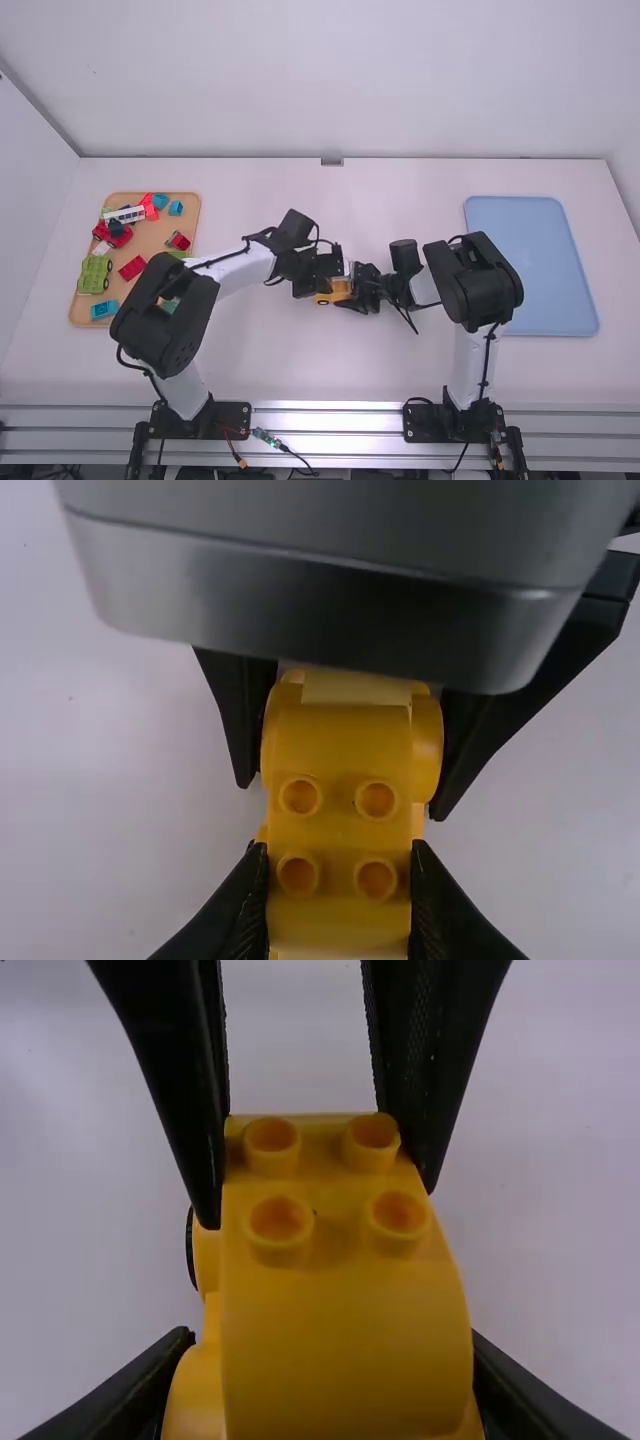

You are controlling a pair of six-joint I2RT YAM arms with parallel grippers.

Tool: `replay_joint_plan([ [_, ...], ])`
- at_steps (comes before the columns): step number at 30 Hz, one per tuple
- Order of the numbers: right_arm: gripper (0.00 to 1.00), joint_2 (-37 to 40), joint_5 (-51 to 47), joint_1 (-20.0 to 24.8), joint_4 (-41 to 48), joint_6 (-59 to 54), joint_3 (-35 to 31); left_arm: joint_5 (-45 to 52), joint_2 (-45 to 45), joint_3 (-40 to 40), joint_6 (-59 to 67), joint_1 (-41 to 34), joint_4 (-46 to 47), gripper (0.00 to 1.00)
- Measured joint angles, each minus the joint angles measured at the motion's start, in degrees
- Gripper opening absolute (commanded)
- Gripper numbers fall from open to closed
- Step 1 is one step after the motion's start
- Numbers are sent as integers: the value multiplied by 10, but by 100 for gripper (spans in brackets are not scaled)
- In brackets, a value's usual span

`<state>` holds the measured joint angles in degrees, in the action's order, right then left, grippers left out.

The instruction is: Assemble lego blocks to make yellow taxi

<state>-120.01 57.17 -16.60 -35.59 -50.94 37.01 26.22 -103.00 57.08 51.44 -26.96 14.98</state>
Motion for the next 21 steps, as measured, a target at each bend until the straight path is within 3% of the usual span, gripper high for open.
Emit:
replay_joint_plan([
  [8,47,0,2,4,-1,-5,1,-64,5,3,-9,-46,-19,1],
  [21,46,-4,4,11,17,-3,14,-80,5,-2,-39,-47,-45,1],
])
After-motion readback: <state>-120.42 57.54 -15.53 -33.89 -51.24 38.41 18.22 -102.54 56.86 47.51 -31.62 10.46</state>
